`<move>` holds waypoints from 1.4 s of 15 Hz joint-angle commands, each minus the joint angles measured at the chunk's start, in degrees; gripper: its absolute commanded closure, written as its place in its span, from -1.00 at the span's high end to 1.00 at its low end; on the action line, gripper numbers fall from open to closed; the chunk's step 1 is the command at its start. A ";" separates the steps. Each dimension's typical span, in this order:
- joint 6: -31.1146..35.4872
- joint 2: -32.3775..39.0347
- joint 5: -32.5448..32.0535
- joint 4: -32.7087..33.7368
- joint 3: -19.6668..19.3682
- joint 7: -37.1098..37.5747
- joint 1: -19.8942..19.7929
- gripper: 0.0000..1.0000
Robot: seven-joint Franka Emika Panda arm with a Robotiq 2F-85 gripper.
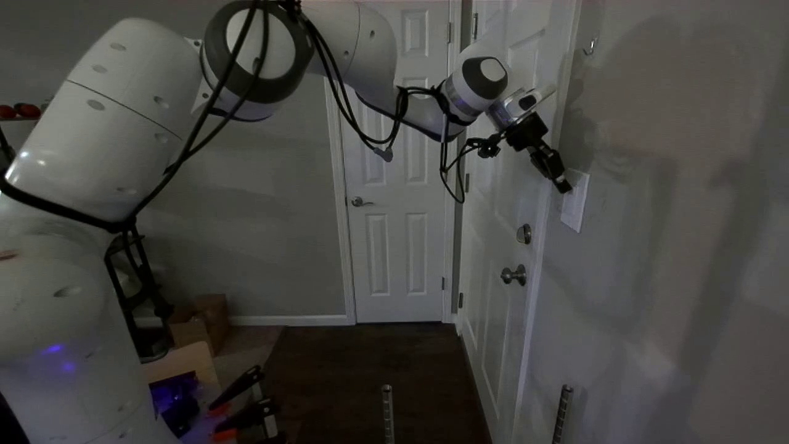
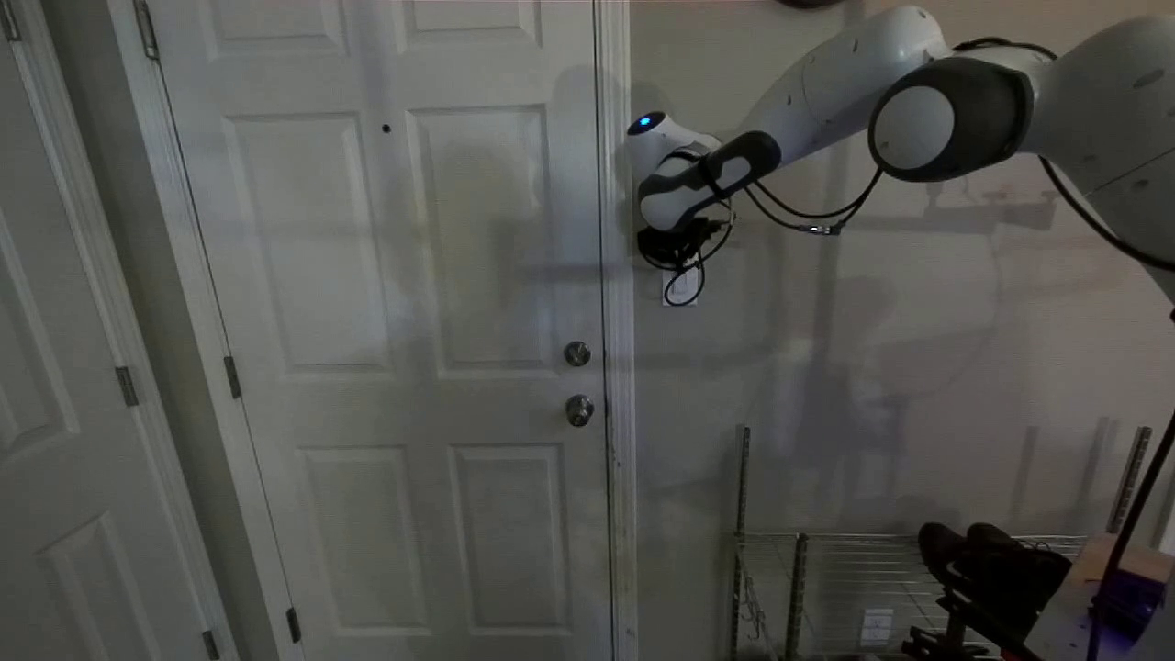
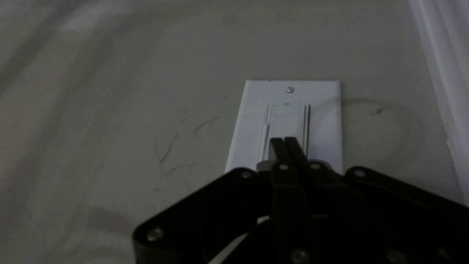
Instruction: Turn on the light switch.
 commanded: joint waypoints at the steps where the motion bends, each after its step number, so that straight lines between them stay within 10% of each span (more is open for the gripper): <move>1: -1.45 -1.25 -3.40 -1.28 -0.95 2.80 0.98 -0.91; 21: -2.16 -0.32 0.33 1.63 1.62 -0.42 -1.75 -0.92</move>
